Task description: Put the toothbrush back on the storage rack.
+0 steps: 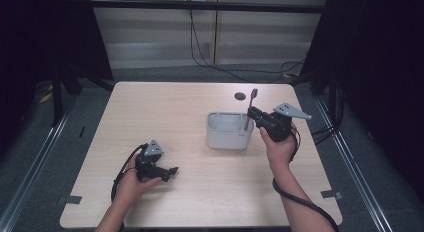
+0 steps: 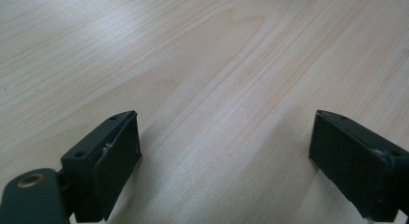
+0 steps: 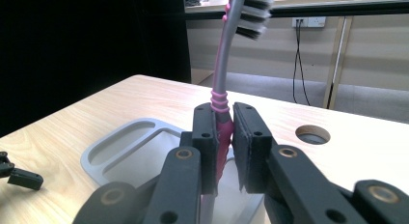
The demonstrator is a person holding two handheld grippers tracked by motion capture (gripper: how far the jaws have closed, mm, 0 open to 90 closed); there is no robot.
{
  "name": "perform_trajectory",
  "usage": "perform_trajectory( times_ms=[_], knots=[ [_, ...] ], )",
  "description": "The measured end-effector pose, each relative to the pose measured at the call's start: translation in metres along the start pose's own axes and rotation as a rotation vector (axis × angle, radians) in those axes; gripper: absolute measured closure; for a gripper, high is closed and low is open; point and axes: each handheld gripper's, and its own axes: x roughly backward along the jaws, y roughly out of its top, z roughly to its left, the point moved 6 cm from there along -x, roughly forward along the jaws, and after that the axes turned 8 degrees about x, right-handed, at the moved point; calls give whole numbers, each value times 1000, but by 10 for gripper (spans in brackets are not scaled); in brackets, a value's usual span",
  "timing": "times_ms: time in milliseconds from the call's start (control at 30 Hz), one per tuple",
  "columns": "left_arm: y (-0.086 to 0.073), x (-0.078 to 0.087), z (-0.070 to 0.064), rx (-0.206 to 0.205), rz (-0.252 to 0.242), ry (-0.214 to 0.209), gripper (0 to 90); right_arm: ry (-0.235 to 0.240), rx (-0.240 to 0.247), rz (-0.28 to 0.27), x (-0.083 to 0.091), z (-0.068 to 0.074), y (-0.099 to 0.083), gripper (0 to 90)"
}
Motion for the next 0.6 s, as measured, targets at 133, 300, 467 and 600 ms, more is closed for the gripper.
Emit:
perform_trajectory(
  times_ms=[133,300,467,600],
  knots=[
    [0,0,0,-1,0,0,104,6,8,6,1,1,-2,804],
    [0,0,0,0,0,0,104,4,17,12,4,3,-3,803],
    [0,0,0,0,0,0,104,9,38,25,5,5,-6,803],
    [0,0,0,0,0,0,104,11,36,26,7,5,-8,803]
  ],
)
